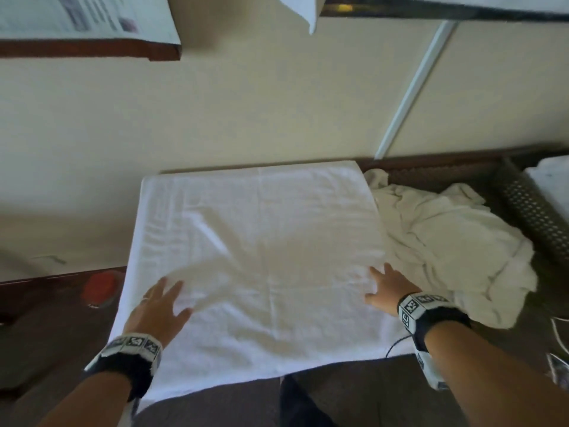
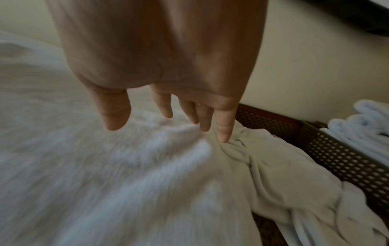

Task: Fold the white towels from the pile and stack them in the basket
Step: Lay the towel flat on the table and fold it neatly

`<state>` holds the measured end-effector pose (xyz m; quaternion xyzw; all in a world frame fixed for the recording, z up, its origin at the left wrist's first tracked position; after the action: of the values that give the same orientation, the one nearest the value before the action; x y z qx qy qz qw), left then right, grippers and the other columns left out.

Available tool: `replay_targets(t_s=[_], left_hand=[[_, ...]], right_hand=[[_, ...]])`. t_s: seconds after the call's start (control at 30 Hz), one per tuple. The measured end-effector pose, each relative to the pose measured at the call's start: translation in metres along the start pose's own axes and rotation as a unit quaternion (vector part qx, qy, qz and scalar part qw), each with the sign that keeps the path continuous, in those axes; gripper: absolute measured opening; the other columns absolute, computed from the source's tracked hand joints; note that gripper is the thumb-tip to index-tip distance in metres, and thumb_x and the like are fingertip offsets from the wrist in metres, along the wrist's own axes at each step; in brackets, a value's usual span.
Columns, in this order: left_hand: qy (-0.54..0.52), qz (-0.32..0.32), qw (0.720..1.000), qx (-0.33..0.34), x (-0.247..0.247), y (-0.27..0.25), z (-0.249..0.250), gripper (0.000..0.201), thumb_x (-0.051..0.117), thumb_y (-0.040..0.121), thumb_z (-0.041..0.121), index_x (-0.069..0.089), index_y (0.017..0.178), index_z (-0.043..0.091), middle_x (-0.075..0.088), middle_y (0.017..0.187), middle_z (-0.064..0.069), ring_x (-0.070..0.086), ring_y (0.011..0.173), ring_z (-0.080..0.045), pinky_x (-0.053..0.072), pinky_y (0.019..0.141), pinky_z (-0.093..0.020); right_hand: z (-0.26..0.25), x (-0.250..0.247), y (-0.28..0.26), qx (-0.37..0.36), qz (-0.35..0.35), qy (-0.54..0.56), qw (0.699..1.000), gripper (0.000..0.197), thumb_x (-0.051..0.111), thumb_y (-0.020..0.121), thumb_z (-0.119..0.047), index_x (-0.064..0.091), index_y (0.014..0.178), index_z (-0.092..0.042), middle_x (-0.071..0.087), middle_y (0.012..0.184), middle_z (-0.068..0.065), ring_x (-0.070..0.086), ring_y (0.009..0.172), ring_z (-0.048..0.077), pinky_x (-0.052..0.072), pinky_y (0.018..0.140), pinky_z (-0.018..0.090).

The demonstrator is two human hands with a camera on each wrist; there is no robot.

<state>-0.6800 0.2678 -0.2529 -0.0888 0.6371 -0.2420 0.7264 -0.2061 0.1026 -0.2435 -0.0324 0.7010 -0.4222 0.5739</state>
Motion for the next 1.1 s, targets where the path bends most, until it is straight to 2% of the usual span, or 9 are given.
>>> replay_targets(t_s=[0.1, 0.17, 0.27, 0.33, 0.5, 0.8, 0.9, 1.0, 1.1], left_hand=[[0.012, 0.009, 1.000, 0.007, 0.019, -0.035, -0.002, 0.074, 0.045, 0.098, 0.060, 0.016, 0.160, 0.034, 0.000, 0.170, 0.000, 0.015, 0.154, -0.024, 0.030, 0.120, -0.047], [0.021, 0.007, 1.000, 0.004, 0.028, -0.048, -0.005, 0.075, 0.040, 0.097, 0.065, 0.011, 0.161, 0.037, -0.004, 0.170, 0.000, 0.012, 0.155, -0.026, 0.030, 0.120, -0.051], [0.041, -0.018, 0.999, -0.003, 0.036, -0.054, -0.006, 0.078, 0.033, 0.095, 0.071, -0.001, 0.159, 0.041, -0.014, 0.169, 0.001, 0.004, 0.156, -0.028, 0.025, 0.120, -0.056], [0.050, -0.031, 0.998, -0.004, 0.035, -0.051, -0.004, 0.080, 0.032, 0.094, 0.074, -0.005, 0.158, 0.043, -0.017, 0.168, 0.000, 0.002, 0.156, -0.029, 0.023, 0.120, -0.058], [0.056, -0.045, 0.997, -0.018, 0.026, -0.020, 0.002, 0.083, 0.033, 0.092, 0.075, -0.008, 0.158, 0.044, -0.020, 0.167, 0.000, 0.000, 0.156, -0.032, 0.024, 0.120, -0.059], [0.041, -0.033, 0.998, -0.028, -0.014, 0.060, 0.022, 0.082, 0.034, 0.092, 0.075, -0.005, 0.158, 0.046, -0.017, 0.168, 0.003, 0.000, 0.156, -0.032, 0.022, 0.120, -0.059], [0.016, -0.021, 0.999, -0.032, -0.025, 0.080, 0.024, 0.082, 0.043, 0.091, 0.072, 0.005, 0.159, 0.044, -0.011, 0.169, 0.005, 0.002, 0.156, -0.031, 0.023, 0.120, -0.060], [-0.029, 0.021, 0.999, -0.028, -0.030, 0.072, 0.022, 0.082, 0.055, 0.091, 0.064, 0.021, 0.159, 0.034, 0.003, 0.170, 0.001, 0.013, 0.154, -0.031, 0.028, 0.118, -0.060], [-0.030, 0.071, 0.997, 0.006, -0.016, 0.027, 0.019, 0.084, 0.056, 0.089, 0.065, 0.027, 0.158, 0.025, 0.012, 0.168, -0.007, 0.024, 0.151, -0.035, 0.033, 0.114, -0.061]], right_hand=[[0.004, 0.027, -0.031, -0.016, 0.013, 0.026, 0.999, 0.077, 0.050, 0.095, -0.048, 0.007, 0.157, -0.032, -0.006, 0.164, 0.005, 0.018, 0.148, 0.029, 0.038, 0.111, 0.040], [0.000, 0.043, -0.042, -0.034, 0.017, 0.040, 0.998, 0.075, 0.047, 0.096, -0.049, 0.004, 0.156, -0.036, -0.011, 0.163, 0.003, 0.010, 0.150, 0.030, 0.037, 0.111, 0.041], [-0.007, 0.061, -0.048, -0.031, 0.001, 0.045, 0.998, 0.075, 0.043, 0.096, -0.057, -0.004, 0.153, -0.046, -0.024, 0.161, 0.001, -0.012, 0.150, 0.034, 0.029, 0.116, 0.053], [-0.010, 0.061, -0.044, -0.023, -0.011, 0.041, 0.999, 0.080, 0.044, 0.093, -0.063, -0.009, 0.152, -0.047, -0.030, 0.159, 0.003, -0.018, 0.148, 0.038, 0.022, 0.117, 0.059], [-0.019, 0.037, -0.012, -0.025, -0.025, 0.040, 0.999, 0.091, 0.049, 0.088, -0.068, -0.013, 0.151, -0.047, -0.035, 0.157, 0.009, -0.020, 0.146, 0.045, 0.019, 0.115, 0.065], [-0.039, -0.017, 0.055, -0.012, -0.007, 0.030, 0.999, 0.087, 0.045, 0.089, -0.068, -0.011, 0.151, -0.047, -0.031, 0.159, 0.009, -0.015, 0.147, 0.044, 0.021, 0.113, 0.066], [-0.043, -0.030, 0.069, -0.014, -0.004, 0.034, 0.999, 0.087, 0.045, 0.089, -0.069, -0.010, 0.151, -0.046, -0.030, 0.159, 0.008, -0.015, 0.147, 0.044, 0.021, 0.113, 0.065], [-0.041, -0.035, 0.065, -0.025, 0.011, 0.040, 0.999, 0.086, 0.048, 0.089, -0.067, -0.002, 0.154, -0.042, -0.023, 0.162, 0.006, -0.011, 0.149, 0.039, 0.025, 0.114, 0.062], [-0.040, -0.031, 0.032, -0.072, 0.097, -0.006, 0.993, 0.081, 0.039, 0.093, -0.066, 0.001, 0.156, -0.031, -0.021, 0.162, 0.006, -0.007, 0.151, 0.032, 0.020, 0.119, 0.053]])
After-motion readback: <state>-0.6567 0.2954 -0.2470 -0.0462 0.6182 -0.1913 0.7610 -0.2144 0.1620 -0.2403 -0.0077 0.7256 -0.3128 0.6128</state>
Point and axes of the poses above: each hand's wrist, its own y-axis towards the middle knuckle, its own x-axis out of the palm, z = x × y, the point moved 8 cm from there along y, towards the middle knuckle
